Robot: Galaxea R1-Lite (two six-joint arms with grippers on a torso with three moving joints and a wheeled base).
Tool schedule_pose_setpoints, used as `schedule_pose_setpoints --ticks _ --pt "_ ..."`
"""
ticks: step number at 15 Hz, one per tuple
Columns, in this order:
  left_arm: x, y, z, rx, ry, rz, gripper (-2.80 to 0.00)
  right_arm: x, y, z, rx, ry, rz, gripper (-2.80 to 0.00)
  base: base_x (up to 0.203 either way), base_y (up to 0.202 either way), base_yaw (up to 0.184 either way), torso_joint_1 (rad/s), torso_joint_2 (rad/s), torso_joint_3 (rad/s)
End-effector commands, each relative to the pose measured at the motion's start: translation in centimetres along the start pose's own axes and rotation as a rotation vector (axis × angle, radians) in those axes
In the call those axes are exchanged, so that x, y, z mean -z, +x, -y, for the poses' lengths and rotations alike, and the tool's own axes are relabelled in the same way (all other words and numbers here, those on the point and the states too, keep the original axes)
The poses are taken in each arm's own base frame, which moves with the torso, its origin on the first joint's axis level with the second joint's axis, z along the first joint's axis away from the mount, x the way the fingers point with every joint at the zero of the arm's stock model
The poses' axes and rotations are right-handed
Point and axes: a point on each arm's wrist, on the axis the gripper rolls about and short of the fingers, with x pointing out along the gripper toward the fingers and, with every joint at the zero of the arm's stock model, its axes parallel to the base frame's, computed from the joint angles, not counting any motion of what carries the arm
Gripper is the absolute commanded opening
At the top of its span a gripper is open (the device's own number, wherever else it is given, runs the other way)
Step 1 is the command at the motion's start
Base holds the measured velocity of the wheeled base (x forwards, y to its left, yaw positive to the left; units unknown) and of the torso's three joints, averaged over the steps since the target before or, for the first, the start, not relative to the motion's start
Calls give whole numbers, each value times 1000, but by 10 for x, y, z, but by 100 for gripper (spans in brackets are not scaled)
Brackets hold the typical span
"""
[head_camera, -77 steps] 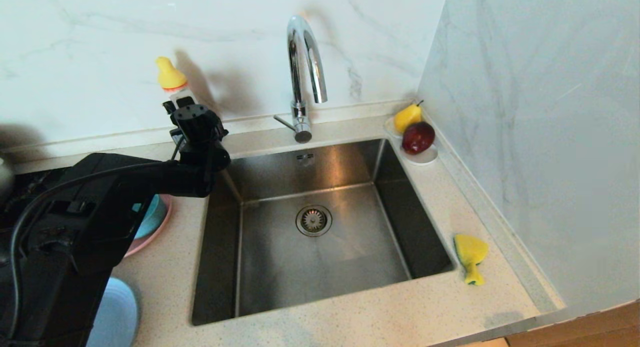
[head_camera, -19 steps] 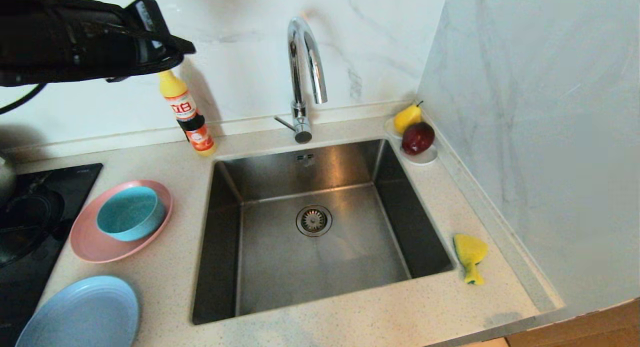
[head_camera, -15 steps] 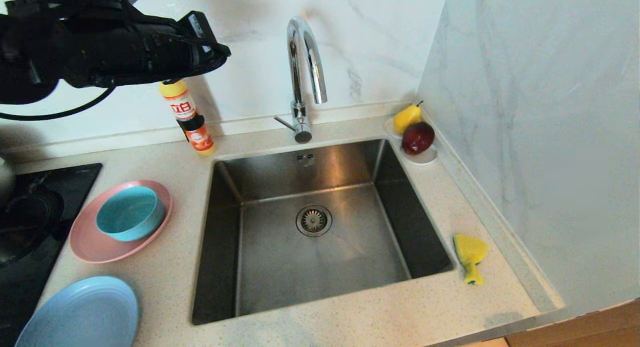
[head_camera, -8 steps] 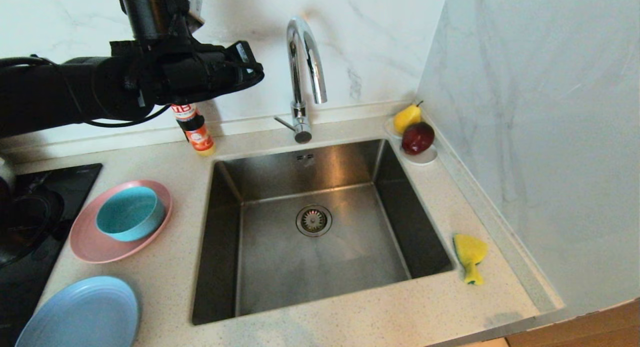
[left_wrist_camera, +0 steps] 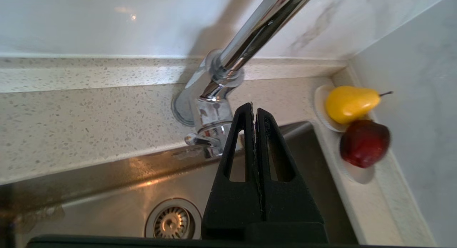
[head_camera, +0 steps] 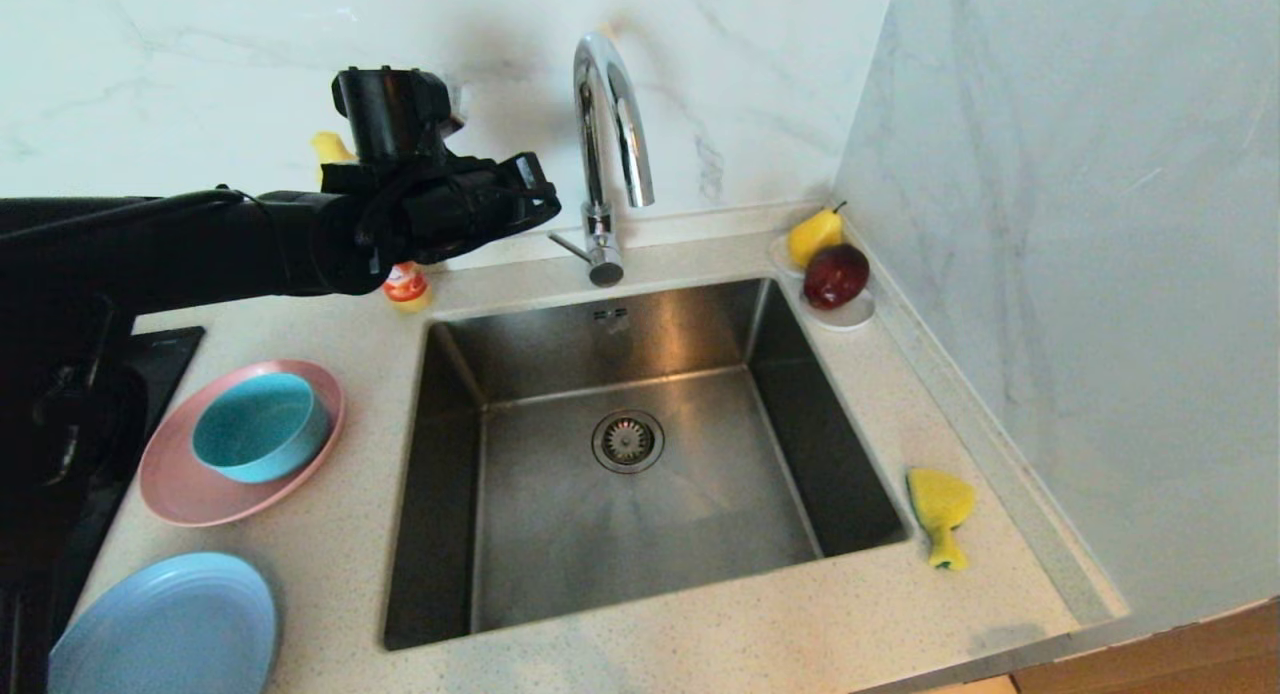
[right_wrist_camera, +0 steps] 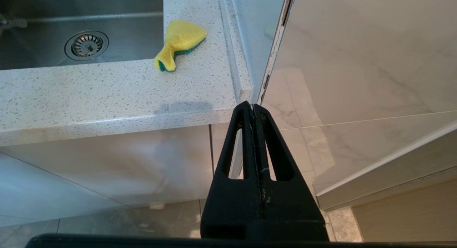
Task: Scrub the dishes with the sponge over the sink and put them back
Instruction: Turn on the faucet
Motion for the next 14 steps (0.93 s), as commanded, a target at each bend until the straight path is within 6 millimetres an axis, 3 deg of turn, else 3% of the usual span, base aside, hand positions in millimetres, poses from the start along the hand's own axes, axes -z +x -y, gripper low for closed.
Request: schedule_pose_setpoints --ticks 1,14 --pt "15 12 -8 -11 -4 -18 -280 0 0 0 -1 0 0 -280 0 0 0 0 0 0" --pt "37 30 -24 -28 -2 -16 -280 0 0 0 -1 0 0 -280 0 0 0 0 0 0"
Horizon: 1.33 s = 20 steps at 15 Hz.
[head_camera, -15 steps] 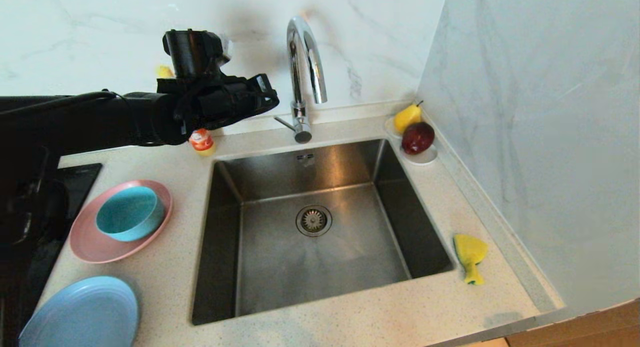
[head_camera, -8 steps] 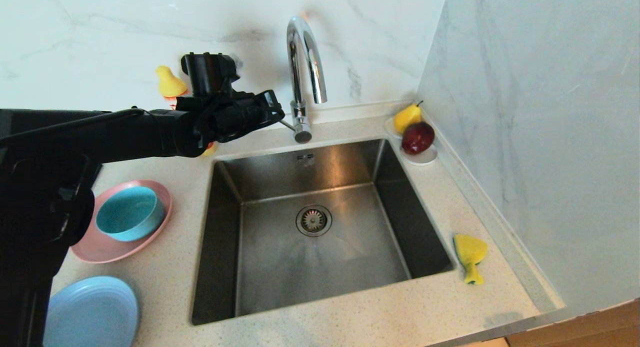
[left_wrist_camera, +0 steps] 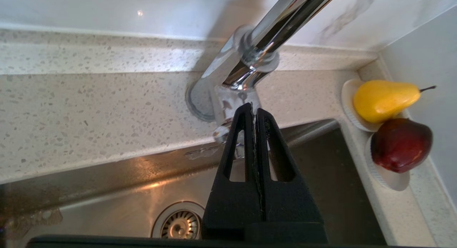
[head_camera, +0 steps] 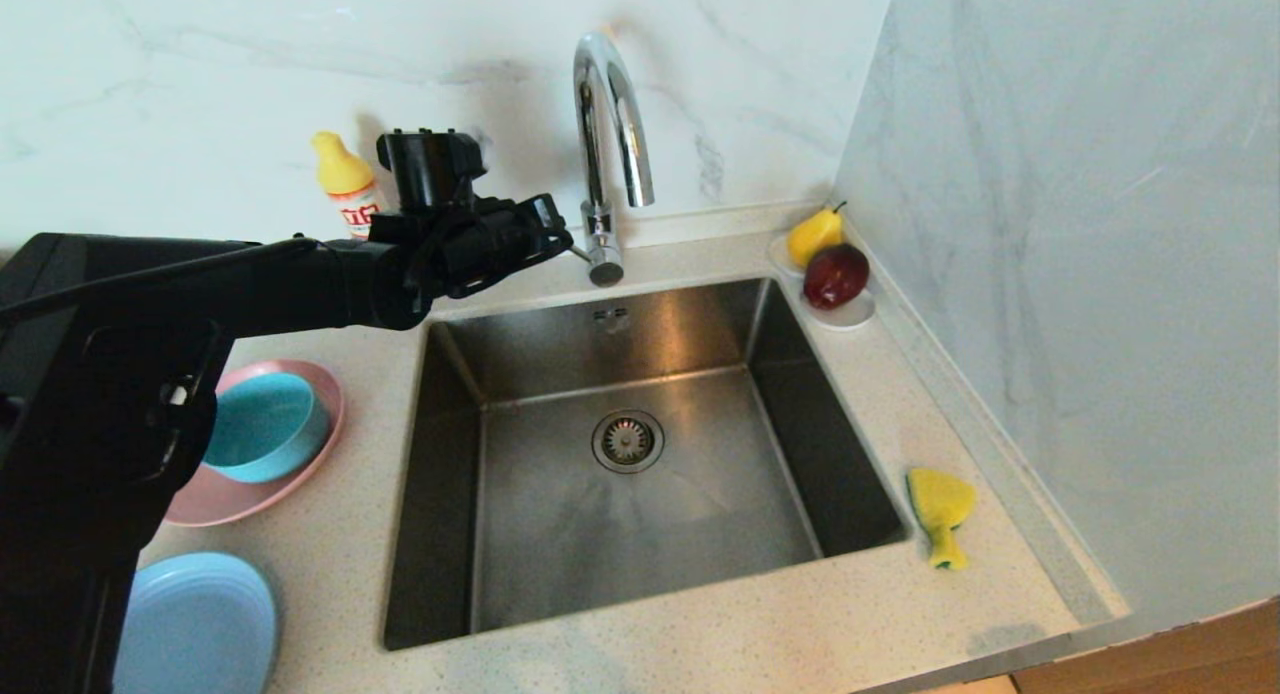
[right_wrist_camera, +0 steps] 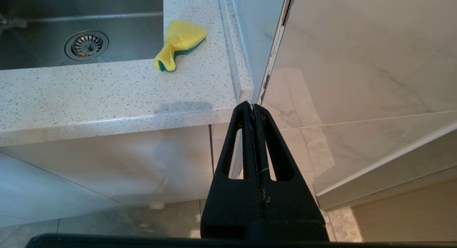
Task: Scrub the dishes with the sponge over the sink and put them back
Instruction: Turn on the faucet
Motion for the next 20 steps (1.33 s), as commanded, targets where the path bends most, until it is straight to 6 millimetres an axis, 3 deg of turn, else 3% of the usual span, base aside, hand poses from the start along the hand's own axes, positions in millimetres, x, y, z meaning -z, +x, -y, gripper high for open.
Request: schedule_pose_setpoints --ticks 1,5,20 --pt "7 5 -7 -13 -3 -12 -280 0 0 0 0 -1 1 -280 0 0 0 0 0 0" --pt "9 8 -18 -27 -4 -7 -280 0 0 0 0 -1 1 -280 0 0 0 0 0 0" --pt "19 8 -16 -33 -14 -49 -280 0 0 0 0 -1 1 -280 0 0 0 0 0 0"
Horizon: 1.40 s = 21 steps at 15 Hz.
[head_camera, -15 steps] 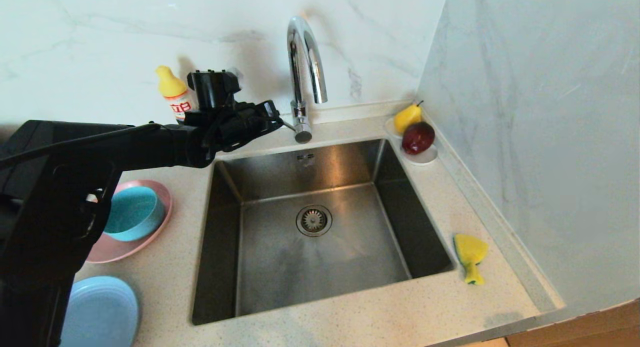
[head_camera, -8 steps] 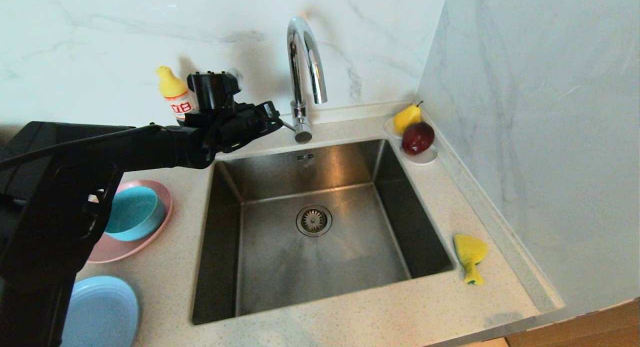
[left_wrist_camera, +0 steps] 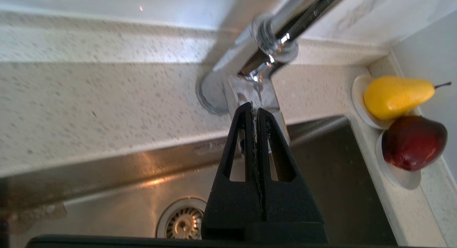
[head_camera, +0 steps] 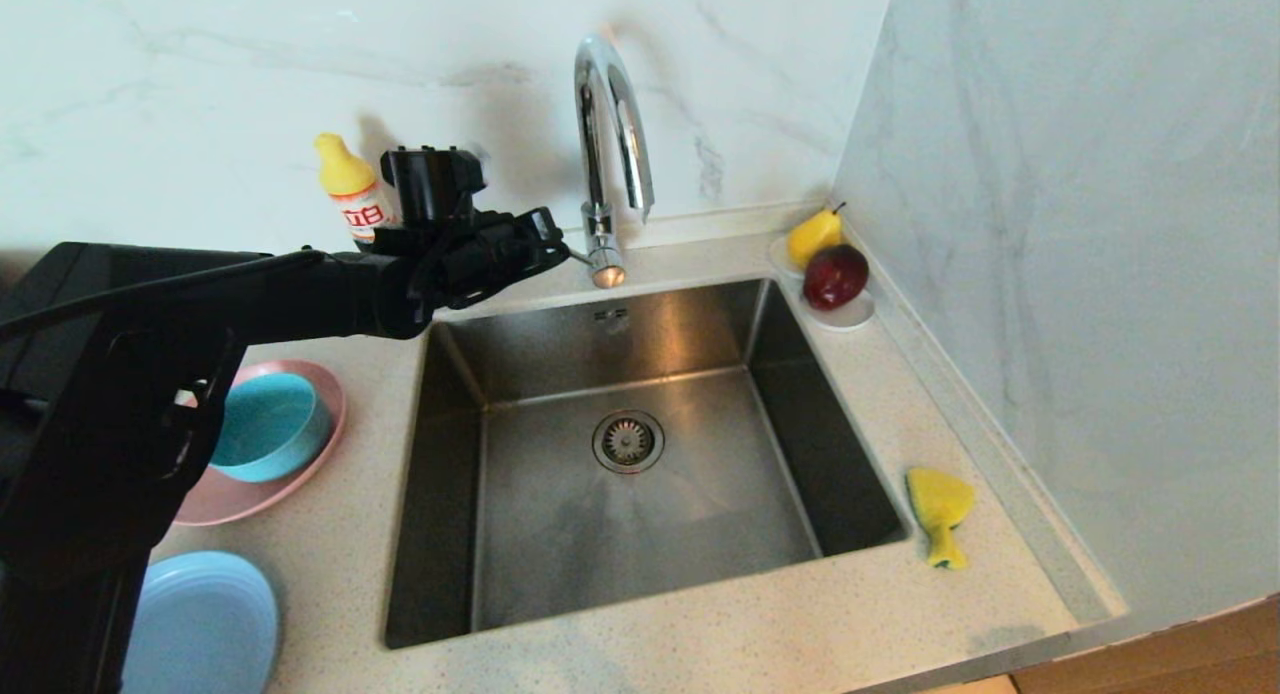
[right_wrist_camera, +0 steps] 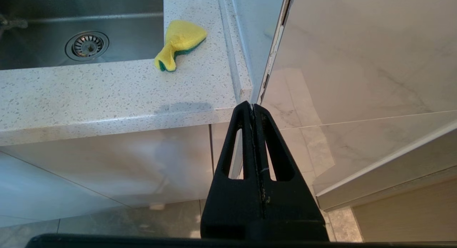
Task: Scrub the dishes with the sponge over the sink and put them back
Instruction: Turn on the faucet, then pick up a bowl and the sponge
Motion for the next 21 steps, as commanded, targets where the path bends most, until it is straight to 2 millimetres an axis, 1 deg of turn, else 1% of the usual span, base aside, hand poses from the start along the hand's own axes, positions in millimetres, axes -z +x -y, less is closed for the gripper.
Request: schedule_pose_setpoints --ticks 1,7,10,12,14,16,17,19,21 --pt "5 0 0 -3 -3 -16 -280 0 0 0 -1 -1 0 -280 0 0 0 0 0 0" --pt "17 -3 0 -8 -3 -54 -280 0 0 0 -1 -1 0 -280 0 0 0 0 0 0" --pt "16 -4 1 -9 -3 -52 -280 0 0 0 -1 -1 0 -280 0 0 0 0 0 0" --pt "8 -6 2 -26 -1 -18 -280 0 0 0 -1 -1 0 -280 0 0 0 0 0 0" --pt "-14 -11 8 -40 2 51 -280 0 0 0 -1 -1 0 -280 0 0 0 0 0 0" --pt "-42 -29 18 -49 6 124 -280 0 0 0 -1 -1 0 -280 0 0 0 0 0 0" --pt "-58 -43 26 -42 8 157 -280 0 0 0 -1 -1 1 -280 0 0 0 0 0 0" --pt "-90 -78 42 -31 11 214 -280 0 0 0 -1 -1 0 -280 0 0 0 0 0 0" --pt "-118 -119 57 -78 31 278 -280 0 0 0 -1 -1 0 -280 0 0 0 0 0 0"
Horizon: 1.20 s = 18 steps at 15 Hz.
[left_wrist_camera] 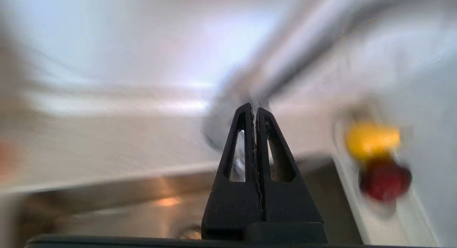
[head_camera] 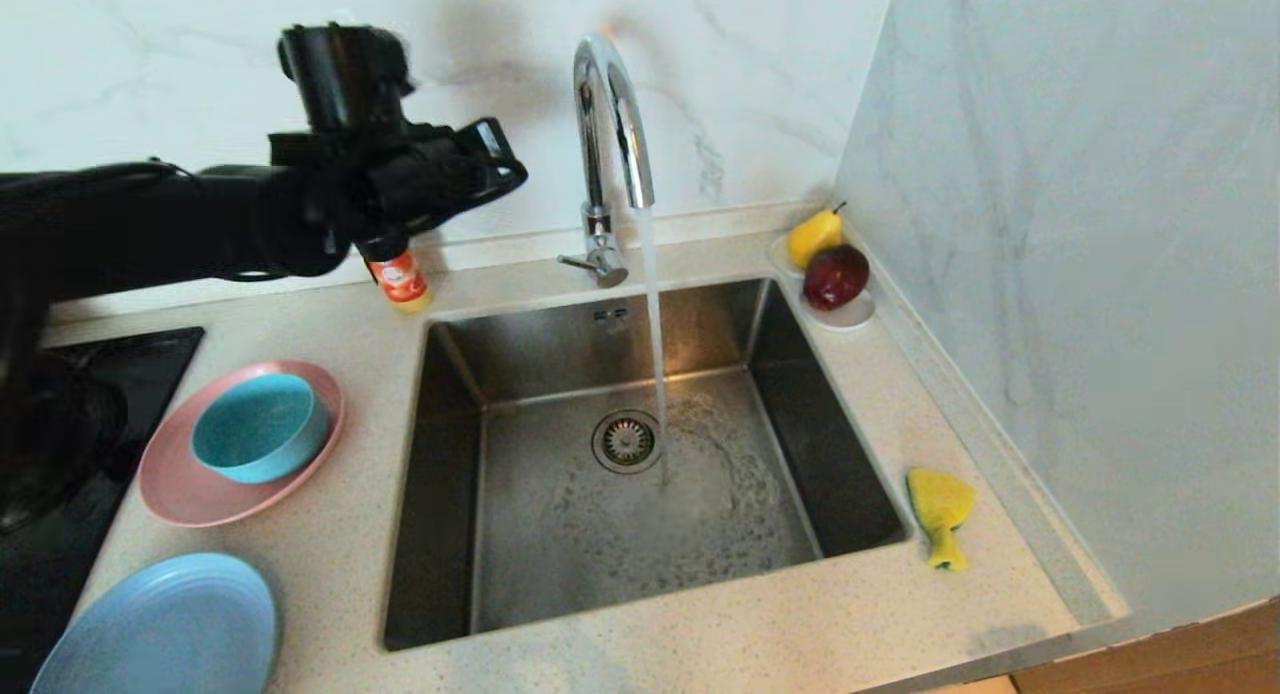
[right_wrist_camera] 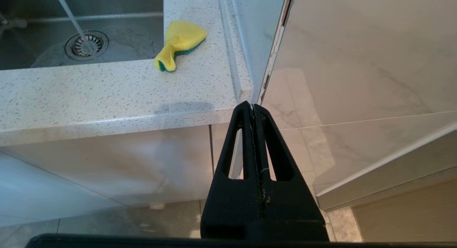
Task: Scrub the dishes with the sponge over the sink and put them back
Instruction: Pick up a bowl and the sponge
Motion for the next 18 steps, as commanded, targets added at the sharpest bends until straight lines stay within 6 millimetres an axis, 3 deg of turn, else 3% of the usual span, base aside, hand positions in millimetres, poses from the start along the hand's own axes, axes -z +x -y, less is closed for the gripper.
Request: schedule_pose_setpoints --ticks 1,4,6,9,12,15,18 --pt "-61 -60 21 -37 24 148 -280 0 0 0 -2 0 1 -280 0 0 0 0 0 0" --pt "-96 -131 32 -108 87 246 -280 0 0 0 -2 0 2 -280 0 0 0 0 0 0" --pt "-115 -191 34 -133 130 306 -280 0 0 0 -2 0 1 -280 0 0 0 0 0 0" --pt "-113 -281 23 -258 195 368 -280 0 0 0 -2 0 1 -280 0 0 0 0 0 0" --pt "-75 -360 -1 -359 234 376 -280 0 0 0 -2 0 1 -280 0 0 0 0 0 0" --pt "-16 -419 -26 -468 264 383 -280 0 0 0 -2 0 1 -280 0 0 0 0 0 0" --pt "52 -454 -47 -571 291 379 -280 0 0 0 -2 0 1 -280 0 0 0 0 0 0"
